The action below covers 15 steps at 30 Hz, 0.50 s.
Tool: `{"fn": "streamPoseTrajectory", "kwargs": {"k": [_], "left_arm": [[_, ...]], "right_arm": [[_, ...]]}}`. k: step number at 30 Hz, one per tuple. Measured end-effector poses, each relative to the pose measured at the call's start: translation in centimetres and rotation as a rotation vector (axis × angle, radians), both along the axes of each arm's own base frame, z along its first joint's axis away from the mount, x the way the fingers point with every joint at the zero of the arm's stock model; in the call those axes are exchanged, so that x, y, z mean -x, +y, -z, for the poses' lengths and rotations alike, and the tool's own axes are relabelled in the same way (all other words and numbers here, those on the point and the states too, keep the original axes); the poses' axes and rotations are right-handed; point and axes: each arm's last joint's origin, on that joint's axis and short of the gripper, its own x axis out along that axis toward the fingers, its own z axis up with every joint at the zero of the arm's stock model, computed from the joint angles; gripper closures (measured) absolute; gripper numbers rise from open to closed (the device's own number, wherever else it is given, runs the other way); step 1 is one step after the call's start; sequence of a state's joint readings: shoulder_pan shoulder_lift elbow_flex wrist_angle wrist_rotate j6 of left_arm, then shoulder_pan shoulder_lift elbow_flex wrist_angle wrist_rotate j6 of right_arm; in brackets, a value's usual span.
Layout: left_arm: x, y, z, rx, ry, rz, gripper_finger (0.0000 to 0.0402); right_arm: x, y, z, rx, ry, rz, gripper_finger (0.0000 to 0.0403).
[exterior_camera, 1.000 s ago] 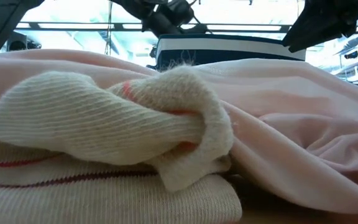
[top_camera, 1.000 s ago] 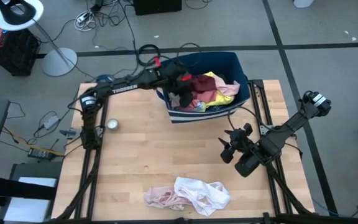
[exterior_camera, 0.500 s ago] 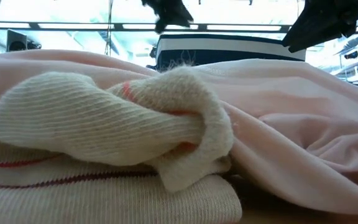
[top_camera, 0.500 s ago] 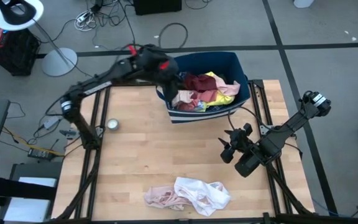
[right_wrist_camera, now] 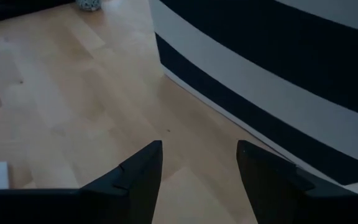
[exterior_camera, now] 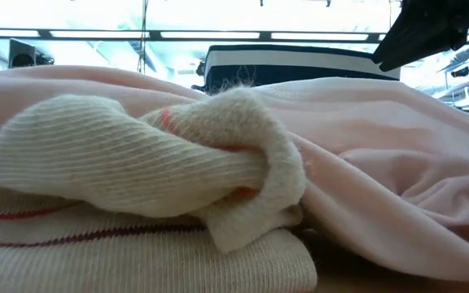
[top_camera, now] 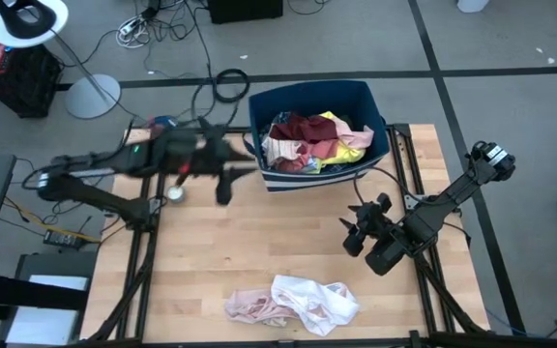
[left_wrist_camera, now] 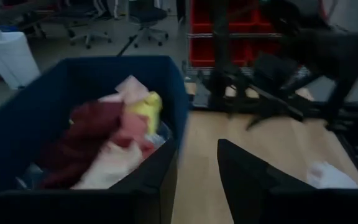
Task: Sort clothes
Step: Put the white underwear into the blue laundry bin
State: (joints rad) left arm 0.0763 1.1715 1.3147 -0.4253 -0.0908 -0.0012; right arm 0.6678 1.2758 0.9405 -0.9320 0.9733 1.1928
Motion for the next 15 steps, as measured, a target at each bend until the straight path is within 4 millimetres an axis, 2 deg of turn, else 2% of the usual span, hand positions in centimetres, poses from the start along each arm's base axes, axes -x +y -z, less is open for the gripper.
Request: {"fn": "streamPoseTrajectory", "kwargs": {"k": [4,8,15], "left_arm": [[3.1,-2.3,3.6,0.020,-0.036,-0.006,0.0280],[5.5,-4.2,7.8,0.057,-0.081,0.015,0.0280],[7.6,-5.6,14.5,0.150,-0.140,0.065,0.0280]], "right_arm": [[-0.4,0.3,-0.1,-0.006,-0.009,-0.038,0.0194],[-1.0,1.2,-0.3,-0.065,0.018,-0.152,0.0194],[-1.7,3.0,-1.0,-0.178,-0.009,-0.362,0.0194]]}}
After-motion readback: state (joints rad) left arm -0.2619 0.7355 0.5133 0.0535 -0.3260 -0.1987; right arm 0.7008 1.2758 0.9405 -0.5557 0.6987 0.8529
